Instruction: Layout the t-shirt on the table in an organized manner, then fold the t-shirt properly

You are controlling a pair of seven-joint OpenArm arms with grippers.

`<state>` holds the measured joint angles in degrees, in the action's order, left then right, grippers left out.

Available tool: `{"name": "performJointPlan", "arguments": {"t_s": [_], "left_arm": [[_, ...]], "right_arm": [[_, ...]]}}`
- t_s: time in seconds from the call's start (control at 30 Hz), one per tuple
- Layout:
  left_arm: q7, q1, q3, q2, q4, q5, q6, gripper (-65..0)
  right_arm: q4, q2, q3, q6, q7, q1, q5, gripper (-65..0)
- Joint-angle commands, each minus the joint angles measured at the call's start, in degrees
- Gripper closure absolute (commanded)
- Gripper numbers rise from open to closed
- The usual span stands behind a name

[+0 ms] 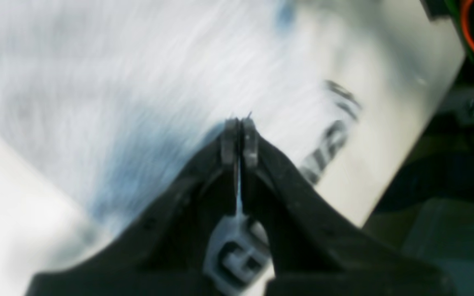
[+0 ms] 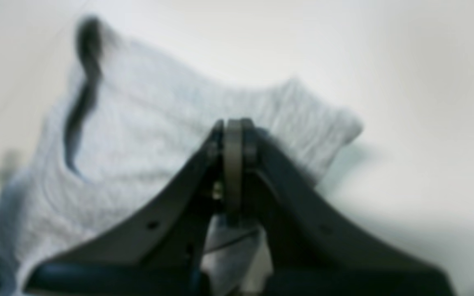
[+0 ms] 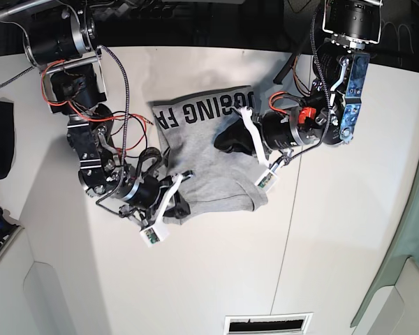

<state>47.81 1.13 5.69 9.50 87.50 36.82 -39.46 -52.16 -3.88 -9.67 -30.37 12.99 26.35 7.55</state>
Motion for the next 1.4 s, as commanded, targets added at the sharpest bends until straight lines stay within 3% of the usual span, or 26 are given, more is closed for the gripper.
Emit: {"name": "performJointPlan", "arguments": {"t_s": [0.0,0.13,0.3,0.5,0.73,0.93,1.1,1.23,1.3,1.37], "left_arm": [[0.68,-0.52,-0.15,1.25,3.04,1.60,-0.54,-1.3],[1.16,3.02,-0.15,5.99,9.62,4.39,-0.54,-1.3],[1.29,10.84,-3.52,8.46,15.74,4.57,-0.54,-1.3],[1.31,23.63,-15.43,8.46,20.72,8.20,-0.54,-1.3],[1.33,36.44,-25.14,8.44,22.88,8.07,-0.54,-1.3],[1.31,48.24,-25.92,8.44,20.90,-1.51,-0.54,-1.3],[-1.62,51.69,-25.90,8.46,11.26,-9.60,-0.54,-1.3],[-3.10,48.76,-24.02,8.50,-1.46,-10.95,-0.13,-1.3],[-2.71,46.23,-20.35,9.38,-7.85,-12.74,1.40,-1.3],[-2.89,43.43,-14.95,11.08,-14.05,-14.99,5.51,-1.3]], "right_arm": [[-3.13,-0.28,0.50,-0.28,0.37,1.68,1.84,0.0],[-11.08,-2.45,0.72,-0.26,9.44,1.05,6.25,0.0],[-20.98,-10.23,0.72,-0.26,17.40,-4.39,14.25,0.0],[-33.92,-20.11,0.83,-0.28,20.68,-17.94,20.09,0.0],[-47.08,-27.47,0.83,-0.33,20.65,-34.67,21.94,0.0],[-51.21,-31.58,0.09,-1.86,21.29,-48.15,24.83,0.0],[-49.09,-35.30,-5.97,-2.47,21.53,-56.39,23.58,0.0],[-43.60,-35.28,-12.72,-2.40,21.59,-59.87,16.98,0.0],[-39.76,-35.01,-16.70,-2.40,22.05,-60.15,12.11,0.0],[-35.80,-33.75,-20.04,-2.19,24.13,-59.63,7.76,0.0]]}}
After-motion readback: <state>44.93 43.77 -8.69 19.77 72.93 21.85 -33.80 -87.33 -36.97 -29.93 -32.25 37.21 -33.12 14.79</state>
